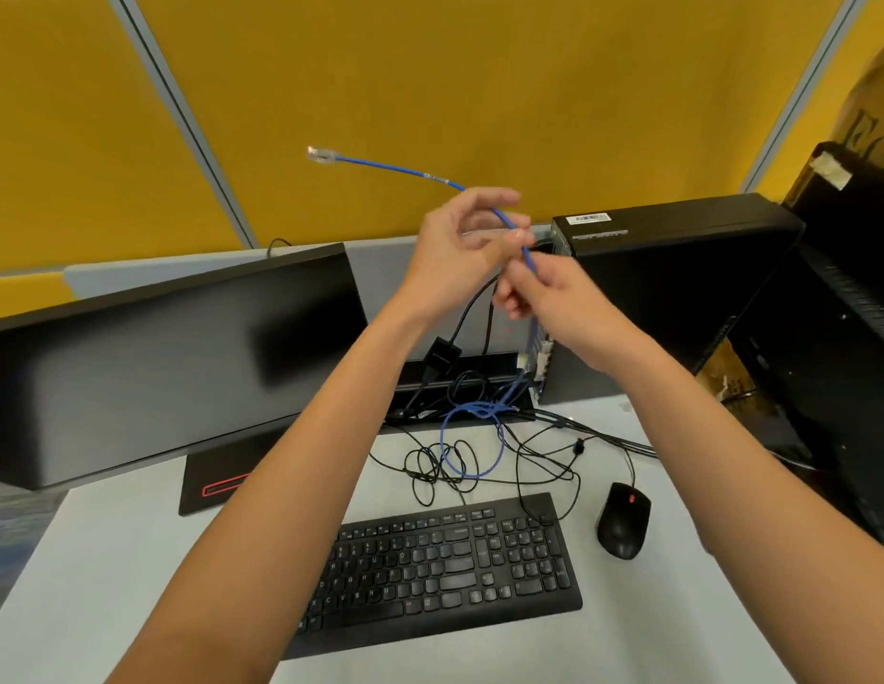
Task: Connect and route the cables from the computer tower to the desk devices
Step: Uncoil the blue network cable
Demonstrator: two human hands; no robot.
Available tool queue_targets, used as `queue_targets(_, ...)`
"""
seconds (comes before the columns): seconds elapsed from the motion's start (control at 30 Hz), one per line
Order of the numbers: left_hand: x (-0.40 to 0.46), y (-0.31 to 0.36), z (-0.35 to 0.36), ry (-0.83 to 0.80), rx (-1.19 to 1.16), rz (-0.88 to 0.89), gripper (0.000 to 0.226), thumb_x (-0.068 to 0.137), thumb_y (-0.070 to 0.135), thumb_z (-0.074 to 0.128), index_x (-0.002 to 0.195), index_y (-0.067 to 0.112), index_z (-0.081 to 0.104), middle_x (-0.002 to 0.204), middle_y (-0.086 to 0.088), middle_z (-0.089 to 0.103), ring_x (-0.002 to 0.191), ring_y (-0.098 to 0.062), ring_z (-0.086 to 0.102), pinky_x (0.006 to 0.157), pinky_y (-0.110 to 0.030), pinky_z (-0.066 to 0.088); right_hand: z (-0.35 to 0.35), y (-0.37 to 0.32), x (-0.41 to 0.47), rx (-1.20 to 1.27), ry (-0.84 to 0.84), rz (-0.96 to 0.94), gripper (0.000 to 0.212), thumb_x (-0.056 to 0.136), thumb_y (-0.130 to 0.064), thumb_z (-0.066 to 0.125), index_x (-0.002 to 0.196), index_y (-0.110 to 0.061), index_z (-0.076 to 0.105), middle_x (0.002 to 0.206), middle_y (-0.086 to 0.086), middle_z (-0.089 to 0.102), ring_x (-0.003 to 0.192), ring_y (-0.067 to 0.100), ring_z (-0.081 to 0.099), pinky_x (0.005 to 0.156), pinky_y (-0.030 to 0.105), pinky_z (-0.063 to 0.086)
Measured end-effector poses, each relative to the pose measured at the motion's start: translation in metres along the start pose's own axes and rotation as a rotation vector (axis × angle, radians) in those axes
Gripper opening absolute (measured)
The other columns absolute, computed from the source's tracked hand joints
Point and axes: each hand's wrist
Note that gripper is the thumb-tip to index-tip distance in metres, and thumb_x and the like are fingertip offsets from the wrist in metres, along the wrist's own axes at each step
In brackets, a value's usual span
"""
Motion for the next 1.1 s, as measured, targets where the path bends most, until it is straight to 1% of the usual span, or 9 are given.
queue_targets(0.2,-0.05,-0.092,0.007,-0.341,0.364,-0.455,0.111,0.072,0.045,0.079,0.153,0.026,0.003,0.151,-0.005,0.032,0.134,-0.021,0.041,0.104,-0.036,0.041,-0.017,-0.001,0.006,0.245,0.312,-0.036,0.035,0.107,-0.023,0.03,0.077,-0.018,0.048,0.054,-0.008,0.036,0.044,0.002,0.028,0.044,0.017,0.025)
queue_targets(0.37,-0.098,-0.179,0.002,-0.351,0.684,-0.771,0.072,0.09,0.034,0.063,0.148,0.012,0.027,0.141,-0.014,0.047,0.128,-0.028,0.047,0.106,-0.041,0.039,-0.033,-0.01,-0.004,0.264,0.355,-0.099,0.033,0.107,-0.023,0.029,0.079,-0.018,0.048,0.054,-0.006,0.034,0.044,0.006,0.022,0.04,0.02,0.021)
queue_targets(0.43,-0.103,-0.184,-0.002,-0.362,0.877,-0.735,0.055,0.092,0.029,0.059,0.143,0.018,0.04,0.133,-0.009,0.055,0.122,-0.026,0.052,0.105,-0.04,0.039,-0.046,-0.005,-0.011,0.117,0.424,-0.128,0.033,0.106,-0.023,0.03,0.079,-0.018,0.049,0.055,-0.004,0.035,0.044,0.005,0.026,0.041,0.02,0.023)
queue_targets(0.57,-0.095,-0.181,-0.027,-0.219,1.18,-0.712,0.102,0.084,0.029,0.066,0.152,0.025,-0.009,0.149,-0.017,0.029,0.134,-0.04,0.033,0.109,-0.054,0.028,-0.074,0.036,-0.031,-0.538,0.343,-0.114,0.029,0.102,-0.016,0.037,0.079,-0.011,0.054,0.058,-0.001,0.047,0.051,0.016,0.044,0.053,0.033,0.035)
queue_targets(0.7,-0.088,-0.162,-0.046,0.016,1.084,-0.527,0.116,0.078,0.033,0.073,0.148,0.036,-0.02,0.158,-0.015,0.009,0.131,-0.04,0.038,0.104,-0.052,0.035,-0.069,0.105,-0.057,-0.781,0.028,0.183,0.028,0.099,-0.012,0.041,0.073,-0.013,0.054,0.065,0.004,0.053,0.064,0.028,0.051,0.062,0.037,0.041)
queue_targets(0.83,-0.086,-0.149,-0.033,-0.02,0.441,-0.333,0.103,0.086,0.013,0.067,0.15,0.041,-0.008,0.127,-0.014,0.049,0.096,-0.021,0.059,0.079,-0.032,0.052,-0.049,0.157,-0.077,-0.654,-0.012,0.459,0.031,0.094,-0.032,0.031,0.076,-0.014,0.048,0.076,0.011,0.056,0.08,0.033,0.056,0.069,0.037,0.039)
queue_targets(0.9,-0.083,-0.141,-0.024,-0.013,0.196,-0.382,0.07,0.09,0.014,0.064,0.149,0.025,0.026,0.109,0.005,0.061,0.089,-0.026,0.059,0.076,-0.035,0.055,-0.041,0.163,-0.078,-0.703,-0.044,0.561,0.022,0.097,-0.027,0.034,0.092,-0.016,0.051,0.105,0.02,0.058,0.101,0.039,0.054,0.078,0.036,0.038)
queue_targets(0.97,-0.075,-0.129,-0.016,0.091,0.136,-0.359,0.028,0.092,0.015,0.062,0.111,-0.006,0.06,0.098,0.034,0.063,0.117,-0.011,0.055,0.094,-0.042,0.052,-0.037,0.158,-0.071,-0.781,-0.024,0.571,0.034,0.094,-0.009,0.047,0.128,-0.01,0.045,0.132,0.022,0.043,0.116,0.043,0.047,0.093,0.042,0.041)
queue_targets(1.1,-0.06,-0.109,-0.004,0.147,-0.022,-0.338,0.019,0.092,0.007,0.06,0.09,-0.011,0.067,0.108,0.014,0.062,0.126,-0.02,0.053,0.092,-0.028,0.053,-0.009,0.109,-0.05,-0.734,0.196,0.214,0.052,0.085,0.002,0.055,0.134,-0.012,0.045,0.129,0.01,0.044,0.117,0.03,0.048,0.098,0.041,0.041)
Point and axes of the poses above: each hand's wrist, its own x-axis towards the middle knuckle, its own z-axis out of the palm, y = z × x
